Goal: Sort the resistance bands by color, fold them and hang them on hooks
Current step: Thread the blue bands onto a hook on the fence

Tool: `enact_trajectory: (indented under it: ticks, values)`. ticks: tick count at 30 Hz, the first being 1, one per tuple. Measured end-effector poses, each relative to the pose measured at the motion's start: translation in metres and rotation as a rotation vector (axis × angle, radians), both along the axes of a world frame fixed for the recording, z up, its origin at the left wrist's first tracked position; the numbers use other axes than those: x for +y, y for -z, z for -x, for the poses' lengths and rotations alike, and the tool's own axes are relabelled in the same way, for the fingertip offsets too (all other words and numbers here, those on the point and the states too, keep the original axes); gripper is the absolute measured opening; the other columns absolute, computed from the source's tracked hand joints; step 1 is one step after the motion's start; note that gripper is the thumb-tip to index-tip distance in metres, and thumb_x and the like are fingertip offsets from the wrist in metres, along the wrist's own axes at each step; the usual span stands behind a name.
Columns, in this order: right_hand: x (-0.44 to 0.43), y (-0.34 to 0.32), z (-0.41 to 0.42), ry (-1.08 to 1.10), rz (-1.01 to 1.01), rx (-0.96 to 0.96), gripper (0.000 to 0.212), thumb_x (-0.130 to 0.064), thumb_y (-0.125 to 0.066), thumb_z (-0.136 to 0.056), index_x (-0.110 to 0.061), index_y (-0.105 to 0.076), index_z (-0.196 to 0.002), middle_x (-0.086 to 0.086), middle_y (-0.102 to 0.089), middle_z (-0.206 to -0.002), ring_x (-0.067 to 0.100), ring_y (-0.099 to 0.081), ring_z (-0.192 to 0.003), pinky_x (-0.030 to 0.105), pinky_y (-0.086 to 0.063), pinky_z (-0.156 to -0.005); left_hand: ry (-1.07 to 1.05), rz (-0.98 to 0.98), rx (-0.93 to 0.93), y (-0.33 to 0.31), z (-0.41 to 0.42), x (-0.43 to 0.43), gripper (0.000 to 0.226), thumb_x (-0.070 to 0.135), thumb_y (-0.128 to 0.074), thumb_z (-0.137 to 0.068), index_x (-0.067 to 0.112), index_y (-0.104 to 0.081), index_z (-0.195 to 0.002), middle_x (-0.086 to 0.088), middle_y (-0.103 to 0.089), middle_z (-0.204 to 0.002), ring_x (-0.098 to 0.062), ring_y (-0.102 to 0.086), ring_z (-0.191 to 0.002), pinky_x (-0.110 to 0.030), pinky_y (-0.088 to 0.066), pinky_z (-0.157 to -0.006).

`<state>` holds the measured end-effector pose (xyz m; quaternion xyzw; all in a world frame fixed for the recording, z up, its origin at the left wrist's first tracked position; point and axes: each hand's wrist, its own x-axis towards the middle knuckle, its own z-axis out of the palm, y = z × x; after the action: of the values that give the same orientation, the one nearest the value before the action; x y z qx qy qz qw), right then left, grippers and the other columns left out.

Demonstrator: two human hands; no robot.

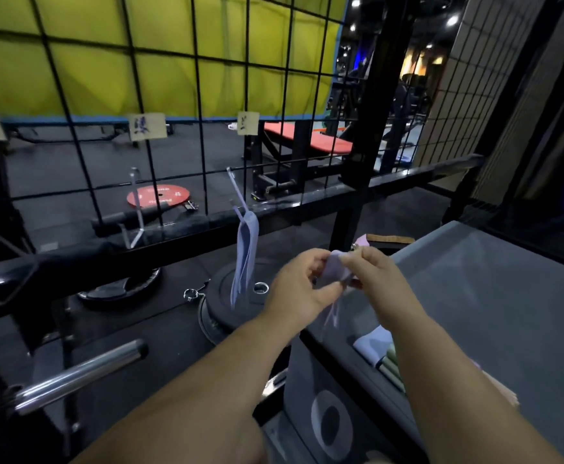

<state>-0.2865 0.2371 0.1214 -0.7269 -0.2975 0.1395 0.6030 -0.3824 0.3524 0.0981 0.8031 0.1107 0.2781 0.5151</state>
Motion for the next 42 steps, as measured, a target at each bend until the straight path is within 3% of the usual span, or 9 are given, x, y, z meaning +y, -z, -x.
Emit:
enact_trajectory:
  ticks: [4,9,13,18,21,24,29,36,42]
  values:
    - [0.009,-0.006,0.012,-0.051,-0.102,0.061,0.032,-0.044,-0.064,-0.077,-0.016,-0.048,-0.073,0.011,-0.048,-0.077,0.024,-0.048,-0.075,0.044,-0.043,-0.075,-0.042,-0.006,-0.015,-0.012,0.013,0.005,0.043,0.029,-0.078,-0.079,0.043,-0.053,-0.111,0.013,-0.065,-0.093,0.003,-0.062,-0.086,-0.014,-0.05,-0.075]
    - [0.013,-0.018,0.022,-0.199,-0.176,0.101,0.054,-0.059,-0.067,-0.073,-0.008,-0.053,-0.081,0.014,-0.051,-0.084,0.026,-0.05,-0.08,0.043,-0.041,-0.08,-0.064,0.063,-0.054,-0.026,0.028,0.01,0.044,0.024,-0.075,-0.081,0.037,-0.053,-0.116,0.012,-0.065,-0.103,-0.002,-0.063,-0.095,-0.024,-0.054,-0.084]
    - [0.018,-0.023,0.026,-0.278,-0.219,0.094,0.034,-0.052,-0.073,-0.07,-0.022,-0.057,-0.074,0.012,-0.051,-0.083,0.026,-0.046,-0.082,0.041,-0.038,-0.078,-0.059,0.117,-0.111,-0.037,0.039,0.017,0.039,0.015,-0.075,-0.08,0.038,-0.053,-0.103,0.012,-0.067,-0.098,-0.001,-0.065,-0.091,-0.028,-0.055,-0.084]
    - [0.026,-0.027,0.028,-0.309,-0.268,0.121,0.042,-0.047,-0.086,-0.062,-0.019,-0.058,-0.075,0.015,-0.051,-0.082,0.03,-0.043,-0.081,0.041,-0.034,-0.074,-0.115,0.124,-0.143,-0.04,0.045,0.021,0.041,0.029,-0.078,-0.071,0.038,-0.052,-0.101,0.012,-0.068,-0.098,-0.006,-0.066,-0.093,-0.033,-0.054,-0.084]
    - [0.028,-0.029,0.03,-0.336,-0.283,0.131,0.034,-0.035,-0.082,-0.062,-0.017,-0.056,-0.076,0.01,-0.056,-0.078,0.025,-0.049,-0.075,0.031,-0.041,-0.068,-0.125,0.123,-0.149,-0.04,0.049,0.023,0.04,0.021,-0.08,-0.077,0.036,-0.052,-0.101,0.011,-0.066,-0.1,-0.003,-0.065,-0.093,-0.026,-0.053,-0.082]
    - [0.032,-0.032,0.033,-0.362,-0.298,0.131,0.031,-0.03,-0.081,-0.061,-0.018,-0.057,-0.075,0.005,-0.058,-0.075,0.016,-0.053,-0.066,0.022,-0.043,-0.061,-0.15,0.138,-0.166,-0.044,0.053,0.023,0.04,0.03,-0.08,-0.07,0.036,-0.053,-0.099,0.012,-0.065,-0.102,-0.002,-0.064,-0.094,-0.024,-0.051,-0.082]
    - [0.038,-0.036,0.039,-0.401,-0.328,0.153,0.032,-0.028,-0.079,-0.063,-0.013,-0.054,-0.076,0.008,-0.056,-0.072,0.015,-0.052,-0.059,0.019,-0.042,-0.053,-0.18,0.128,-0.141,-0.046,0.062,0.024,0.035,0.023,-0.079,-0.078,0.034,-0.051,-0.097,0.015,-0.063,-0.098,0.003,-0.061,-0.092,-0.026,-0.051,-0.081]
    - [0.046,-0.037,0.04,-0.474,-0.325,0.2,0.028,-0.023,-0.078,-0.067,-0.012,-0.055,-0.079,0.012,-0.059,-0.076,0.02,-0.057,-0.066,0.026,-0.048,-0.061,-0.212,0.1,-0.099,-0.049,0.076,0.028,0.034,0.028,-0.078,-0.077,0.034,-0.05,-0.094,0.009,-0.063,-0.099,-0.01,-0.063,-0.094,-0.039,-0.055,-0.083]
    - [0.054,-0.049,0.048,-0.488,-0.301,0.158,0.019,-0.012,-0.07,-0.072,-0.009,-0.056,-0.085,0.003,-0.058,-0.074,0.012,-0.058,-0.064,0.02,-0.049,-0.059,-0.282,0.092,-0.168,-0.049,0.089,0.038,0.018,0.02,-0.072,-0.084,0.026,-0.056,-0.091,0.005,-0.065,-0.097,-0.014,-0.063,-0.093,-0.035,-0.053,-0.081]
